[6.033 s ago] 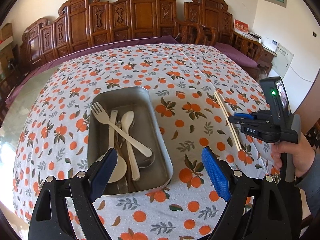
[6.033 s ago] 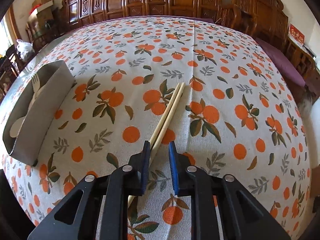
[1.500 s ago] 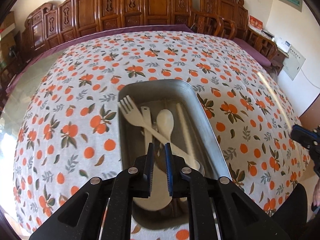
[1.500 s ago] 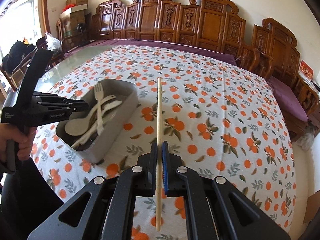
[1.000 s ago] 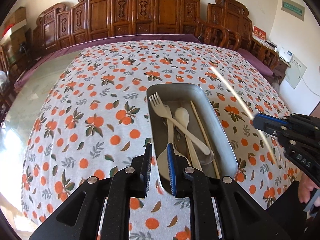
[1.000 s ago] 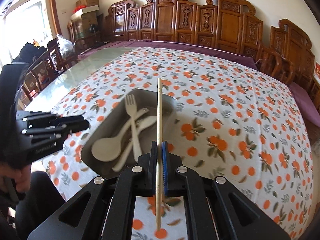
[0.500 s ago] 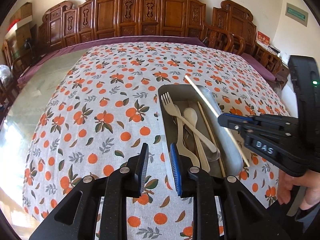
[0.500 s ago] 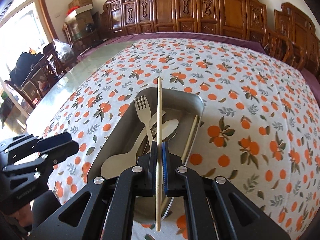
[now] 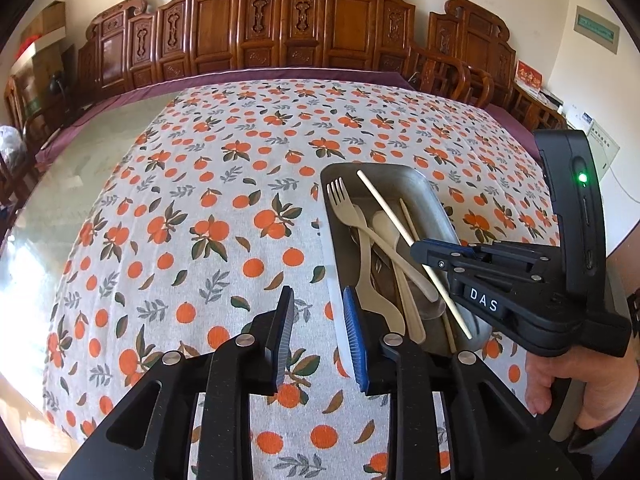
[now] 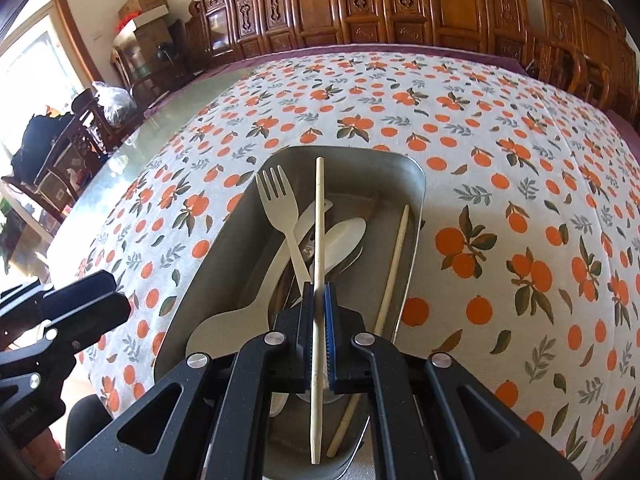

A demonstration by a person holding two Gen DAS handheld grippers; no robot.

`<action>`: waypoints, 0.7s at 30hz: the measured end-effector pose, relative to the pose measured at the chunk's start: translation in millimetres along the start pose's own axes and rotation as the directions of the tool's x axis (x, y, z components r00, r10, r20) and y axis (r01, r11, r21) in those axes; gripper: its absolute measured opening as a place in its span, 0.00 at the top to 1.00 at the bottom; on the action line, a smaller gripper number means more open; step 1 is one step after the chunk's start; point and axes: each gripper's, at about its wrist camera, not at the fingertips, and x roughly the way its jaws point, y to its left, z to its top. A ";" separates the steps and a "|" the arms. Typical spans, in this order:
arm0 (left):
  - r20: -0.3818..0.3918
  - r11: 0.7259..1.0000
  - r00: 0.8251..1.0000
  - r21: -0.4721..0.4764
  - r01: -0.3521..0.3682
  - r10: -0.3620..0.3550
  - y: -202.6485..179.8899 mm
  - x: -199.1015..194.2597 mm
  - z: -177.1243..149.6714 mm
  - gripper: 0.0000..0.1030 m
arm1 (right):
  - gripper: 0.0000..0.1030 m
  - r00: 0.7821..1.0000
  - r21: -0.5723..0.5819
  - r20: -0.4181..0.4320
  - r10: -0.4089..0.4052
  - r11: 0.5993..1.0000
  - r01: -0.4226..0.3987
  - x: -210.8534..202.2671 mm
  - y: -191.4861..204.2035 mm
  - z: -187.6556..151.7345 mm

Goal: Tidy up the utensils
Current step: 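Lower the wooden chopstick into the grey tray and open the right tool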

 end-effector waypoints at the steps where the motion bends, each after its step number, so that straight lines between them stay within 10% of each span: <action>1: 0.001 1.000 1.000 0.000 -0.001 0.001 -0.2 -0.4 -0.3 0.75 | 0.93 1.000 -0.005 0.014 0.002 1.000 -0.002 -2.0 0.3 -0.5; 12: 0.019 1.000 1.000 -0.012 -0.008 0.008 -5.7 -15.6 -1.5 0.52 | 0.92 0.994 -0.051 0.110 -0.009 0.999 0.015 -59.4 -1.3 -5.7; 21: 0.080 1.000 0.996 -0.006 -0.026 0.026 -27.5 -47.9 -1.7 0.12 | 0.55 0.974 -0.055 0.214 -0.080 0.994 0.093 -131.5 -9.9 -28.5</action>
